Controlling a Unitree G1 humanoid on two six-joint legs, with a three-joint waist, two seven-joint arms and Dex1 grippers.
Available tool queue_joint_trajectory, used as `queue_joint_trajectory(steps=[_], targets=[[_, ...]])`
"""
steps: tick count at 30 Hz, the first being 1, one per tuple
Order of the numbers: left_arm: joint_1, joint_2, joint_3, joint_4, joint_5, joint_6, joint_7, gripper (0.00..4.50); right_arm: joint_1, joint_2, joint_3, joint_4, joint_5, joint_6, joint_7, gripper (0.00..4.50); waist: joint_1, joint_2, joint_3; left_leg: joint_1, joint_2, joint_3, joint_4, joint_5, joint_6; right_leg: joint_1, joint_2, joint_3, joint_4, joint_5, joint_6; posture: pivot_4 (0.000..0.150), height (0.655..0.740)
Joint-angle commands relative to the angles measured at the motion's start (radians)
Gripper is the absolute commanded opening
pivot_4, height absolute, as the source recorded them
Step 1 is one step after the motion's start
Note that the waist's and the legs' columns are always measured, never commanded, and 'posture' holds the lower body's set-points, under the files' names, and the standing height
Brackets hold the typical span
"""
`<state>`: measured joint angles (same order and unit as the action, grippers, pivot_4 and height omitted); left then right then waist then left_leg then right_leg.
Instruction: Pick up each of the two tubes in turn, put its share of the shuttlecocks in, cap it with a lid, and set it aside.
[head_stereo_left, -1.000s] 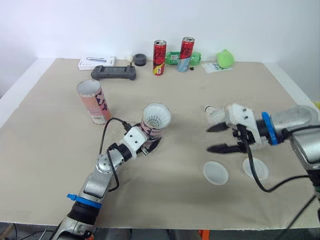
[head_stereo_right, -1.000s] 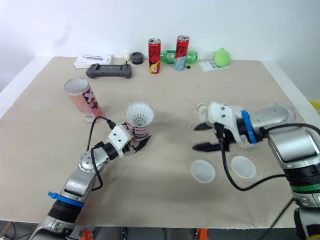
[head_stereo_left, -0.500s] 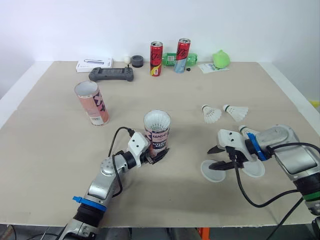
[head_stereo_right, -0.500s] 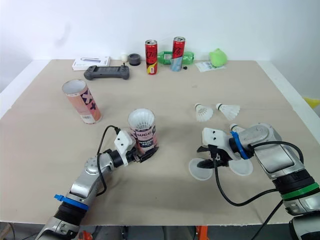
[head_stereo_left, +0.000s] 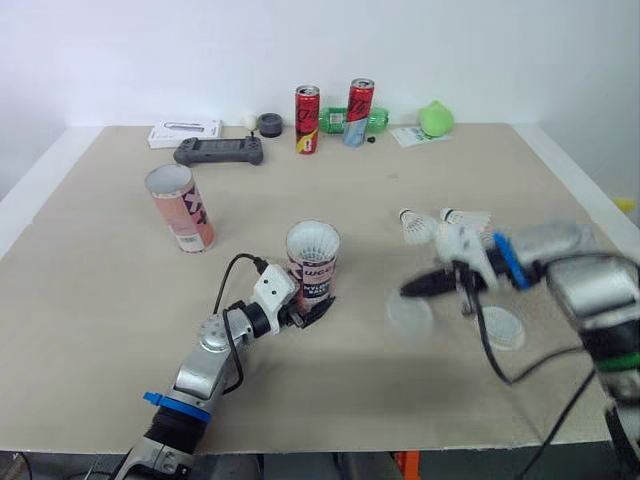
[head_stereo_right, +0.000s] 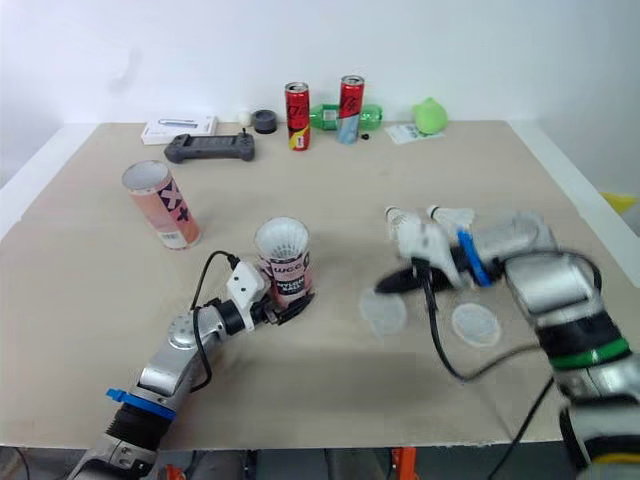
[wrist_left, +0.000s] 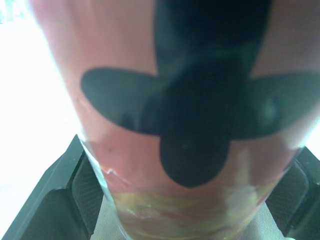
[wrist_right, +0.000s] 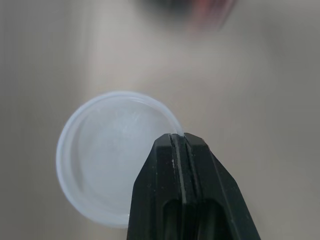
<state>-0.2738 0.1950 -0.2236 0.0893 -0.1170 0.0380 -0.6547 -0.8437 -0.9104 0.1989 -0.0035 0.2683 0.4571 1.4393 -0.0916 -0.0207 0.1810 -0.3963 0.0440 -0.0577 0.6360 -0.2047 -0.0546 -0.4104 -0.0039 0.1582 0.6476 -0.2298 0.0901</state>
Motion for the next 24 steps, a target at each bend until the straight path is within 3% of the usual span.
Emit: queue_joint_trajectory(steps=[1, 8, 14, 24], targets=[[0.015, 0.004, -0.028, 0.046, 0.028, 0.018, 0.0, 3.98, -0.218, 0.06, -0.039, 0.001, 0.025, -0.013, -0.009, 0.05, -0.003, 0.0, 0.0, 0.0, 0.0, 0.0, 0.0, 0.0, 0.0, 0.0, 0.0, 0.0, 0.0, 0.0, 0.0, 0.15, 0.74], [0.0, 0.011, -0.045, 0.057, 0.05, 0.021, 0.009, 3.98, -0.431, 0.227, 0.068, 0.104, -0.051, -0.095, -0.001, 0.05, 0.003, -0.003, -0.003, 0.0, 0.0, 0.0, -0.002, -0.002, -0.003, 0.002, -0.001, -0.001, -0.001, -0.003, -0.003, 0.15, 0.74], [0.0, 0.009, -0.045, 0.044, 0.05, 0.029, 0.025, 3.98, -0.444, 0.275, 0.166, 0.173, -0.147, -0.192, 0.034, 0.05, 0.01, -0.003, -0.002, -0.002, 0.0, -0.001, -0.002, -0.002, -0.003, 0.001, -0.001, -0.001, -0.001, -0.004, -0.003, 0.15, 0.74], [0.012, 0.006, -0.05, 0.028, 0.052, 0.034, 0.04, 3.98, -0.459, 0.297, 0.195, 0.215, -0.205, -0.254, 0.086, 0.05, 0.01, -0.003, -0.002, -0.001, 0.0, -0.001, -0.002, -0.002, -0.003, 0.001, -0.001, -0.001, -0.001, -0.004, -0.003, 0.15, 0.74]])
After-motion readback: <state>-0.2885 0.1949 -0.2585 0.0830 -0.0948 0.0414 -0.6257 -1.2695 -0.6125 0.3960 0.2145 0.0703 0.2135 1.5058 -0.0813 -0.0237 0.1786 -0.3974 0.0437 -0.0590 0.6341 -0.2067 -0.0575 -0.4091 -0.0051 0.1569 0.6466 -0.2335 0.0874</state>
